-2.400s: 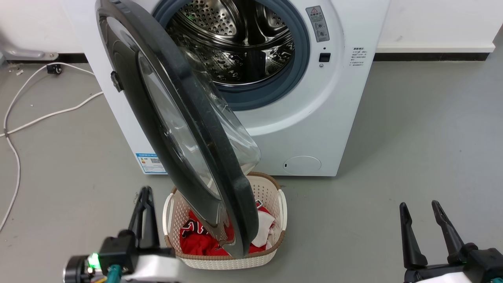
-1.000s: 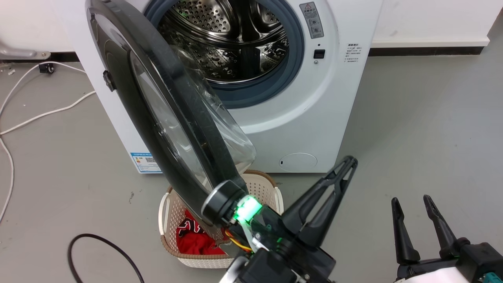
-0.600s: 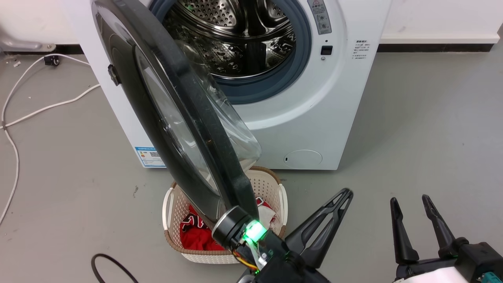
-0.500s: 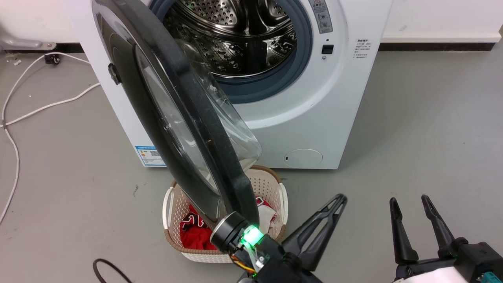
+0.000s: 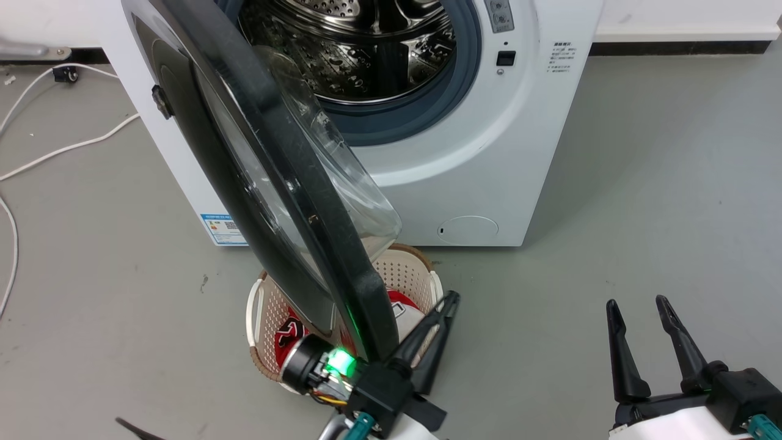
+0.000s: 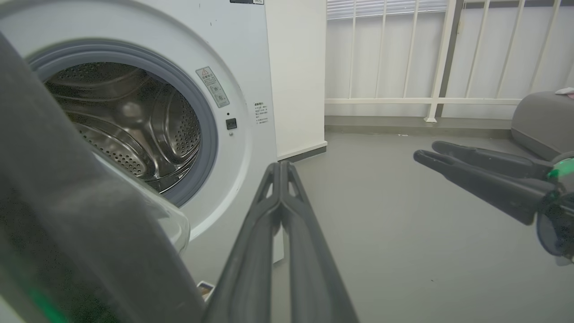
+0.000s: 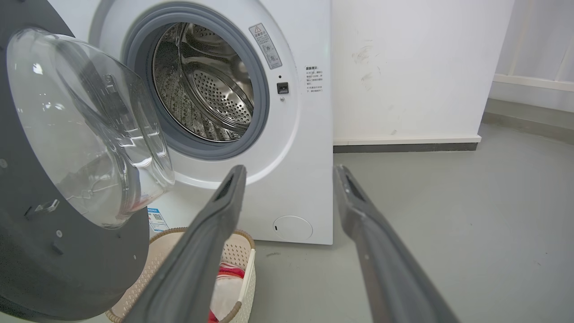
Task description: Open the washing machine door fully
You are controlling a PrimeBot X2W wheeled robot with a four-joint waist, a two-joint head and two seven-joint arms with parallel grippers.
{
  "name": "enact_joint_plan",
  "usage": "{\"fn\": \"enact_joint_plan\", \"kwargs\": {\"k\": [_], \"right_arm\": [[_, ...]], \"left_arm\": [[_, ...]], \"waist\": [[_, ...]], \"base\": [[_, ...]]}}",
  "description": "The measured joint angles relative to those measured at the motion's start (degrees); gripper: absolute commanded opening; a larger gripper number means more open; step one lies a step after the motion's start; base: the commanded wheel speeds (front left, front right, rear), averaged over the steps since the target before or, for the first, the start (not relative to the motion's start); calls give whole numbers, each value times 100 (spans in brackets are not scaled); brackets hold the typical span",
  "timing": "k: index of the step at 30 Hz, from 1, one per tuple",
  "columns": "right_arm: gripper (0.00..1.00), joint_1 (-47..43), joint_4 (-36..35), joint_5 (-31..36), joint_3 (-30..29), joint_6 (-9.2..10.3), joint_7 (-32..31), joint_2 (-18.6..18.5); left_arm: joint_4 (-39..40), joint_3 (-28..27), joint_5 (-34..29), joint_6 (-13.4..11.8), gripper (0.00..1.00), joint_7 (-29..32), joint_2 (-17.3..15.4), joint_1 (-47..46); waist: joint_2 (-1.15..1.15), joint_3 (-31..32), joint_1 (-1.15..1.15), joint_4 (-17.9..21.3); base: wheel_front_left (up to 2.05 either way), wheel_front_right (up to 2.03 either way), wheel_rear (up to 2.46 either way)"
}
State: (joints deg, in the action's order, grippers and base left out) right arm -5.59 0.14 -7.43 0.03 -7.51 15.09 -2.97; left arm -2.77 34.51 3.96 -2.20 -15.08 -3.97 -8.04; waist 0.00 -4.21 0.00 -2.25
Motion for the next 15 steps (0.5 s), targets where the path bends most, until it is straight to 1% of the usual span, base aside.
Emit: {"fn": "enact_joint_plan", "kwargs": {"k": [7,15], "right_arm": [[100,8,42,0,18,0,0,0],[100,7,76,45,88,0,0,2]], "left_arm": [[-151,-394,15,-42,0,0,16,0],[-134,-553,-82,4,0,-22,74,108]], "waist": [[0,-65,0,-51],[0,-51,0,-310]], "base": [[0,0,0],[0,0,0]]}}
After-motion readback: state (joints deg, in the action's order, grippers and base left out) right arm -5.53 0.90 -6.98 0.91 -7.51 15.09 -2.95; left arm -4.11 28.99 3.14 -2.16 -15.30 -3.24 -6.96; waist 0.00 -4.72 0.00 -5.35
